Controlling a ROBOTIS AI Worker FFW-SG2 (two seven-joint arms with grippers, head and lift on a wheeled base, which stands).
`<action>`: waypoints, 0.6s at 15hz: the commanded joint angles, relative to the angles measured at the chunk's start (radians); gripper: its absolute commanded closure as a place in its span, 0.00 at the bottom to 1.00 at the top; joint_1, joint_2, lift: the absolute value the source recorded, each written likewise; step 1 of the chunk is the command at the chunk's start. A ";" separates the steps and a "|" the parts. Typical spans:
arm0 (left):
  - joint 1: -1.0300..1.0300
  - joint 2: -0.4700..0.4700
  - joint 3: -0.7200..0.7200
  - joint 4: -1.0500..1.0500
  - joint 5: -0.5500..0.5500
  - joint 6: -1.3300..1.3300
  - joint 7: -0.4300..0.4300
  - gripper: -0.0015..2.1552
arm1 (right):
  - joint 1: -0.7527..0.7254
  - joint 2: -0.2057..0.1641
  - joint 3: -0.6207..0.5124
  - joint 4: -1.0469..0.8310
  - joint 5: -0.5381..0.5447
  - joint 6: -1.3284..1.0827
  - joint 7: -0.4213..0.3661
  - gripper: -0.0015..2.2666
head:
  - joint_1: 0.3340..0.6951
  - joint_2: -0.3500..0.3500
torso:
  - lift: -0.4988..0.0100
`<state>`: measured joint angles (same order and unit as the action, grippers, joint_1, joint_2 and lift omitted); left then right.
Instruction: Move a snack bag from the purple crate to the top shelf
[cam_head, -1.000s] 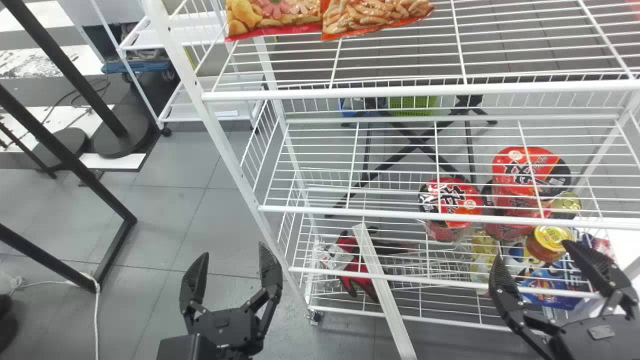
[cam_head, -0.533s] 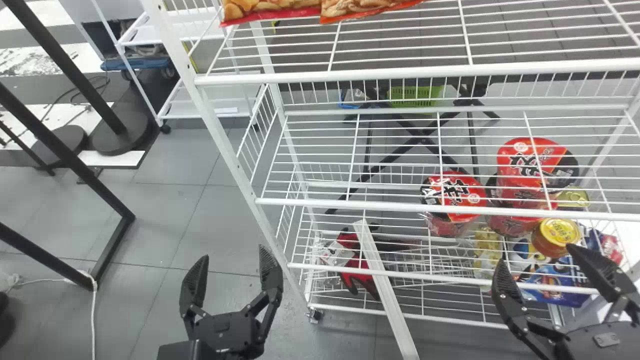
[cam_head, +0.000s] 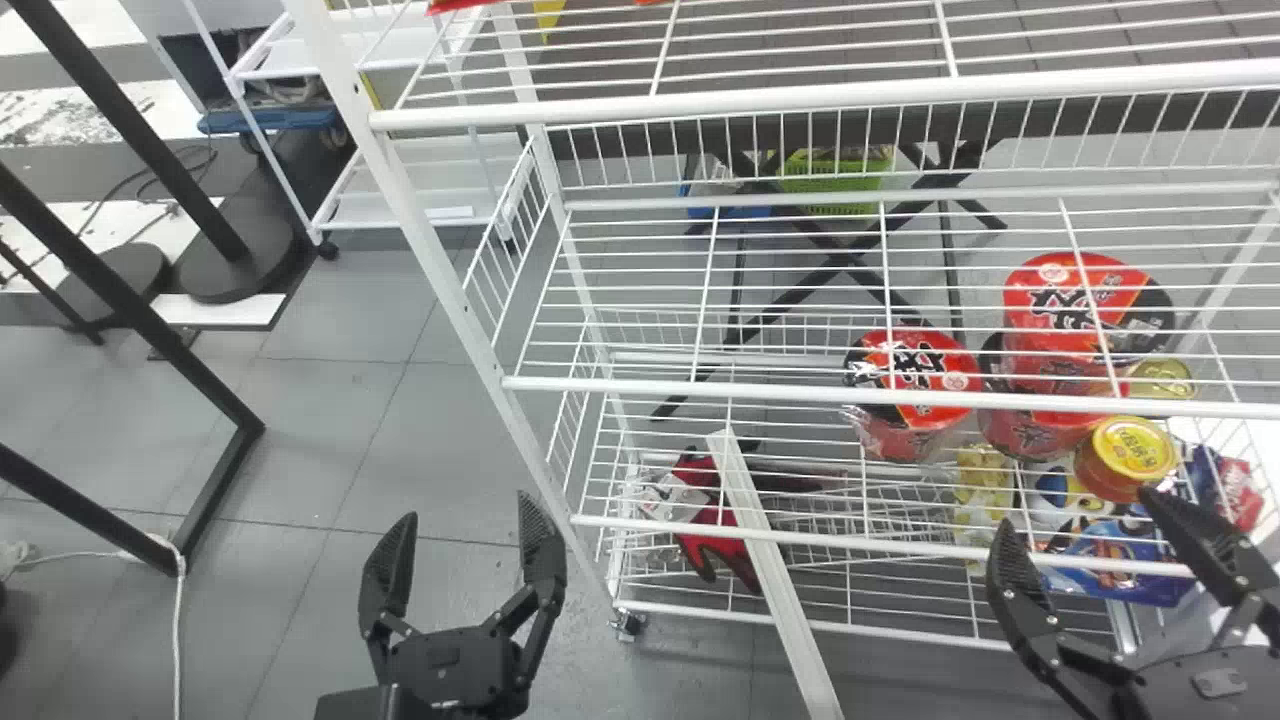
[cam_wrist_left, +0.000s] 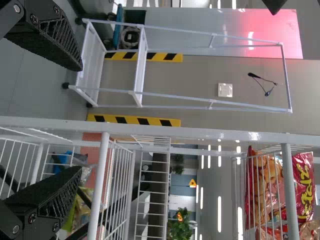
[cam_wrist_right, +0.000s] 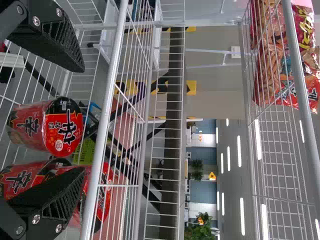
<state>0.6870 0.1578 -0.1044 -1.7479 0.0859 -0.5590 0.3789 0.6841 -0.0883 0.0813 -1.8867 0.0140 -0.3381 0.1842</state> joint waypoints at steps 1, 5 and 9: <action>-0.003 0.000 0.000 0.001 0.000 0.000 0.000 0.06 | -0.001 0.002 0.000 0.001 0.003 0.000 0.000 0.05 | 1.00 0.81 | 0.27; -0.007 0.000 0.000 0.004 0.000 0.000 0.000 0.06 | -0.005 0.004 0.000 0.001 0.003 0.000 0.001 0.05 | 1.00 0.81 | 0.24; -0.009 0.000 0.000 0.005 0.002 0.000 0.000 0.06 | -0.008 0.004 0.000 0.006 0.003 0.000 0.000 0.06 | 1.00 0.81 | 0.21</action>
<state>0.6786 0.1580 -0.1044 -1.7438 0.0872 -0.5590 0.3789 0.6778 -0.0844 0.0813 -1.8829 0.0169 -0.3381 0.1843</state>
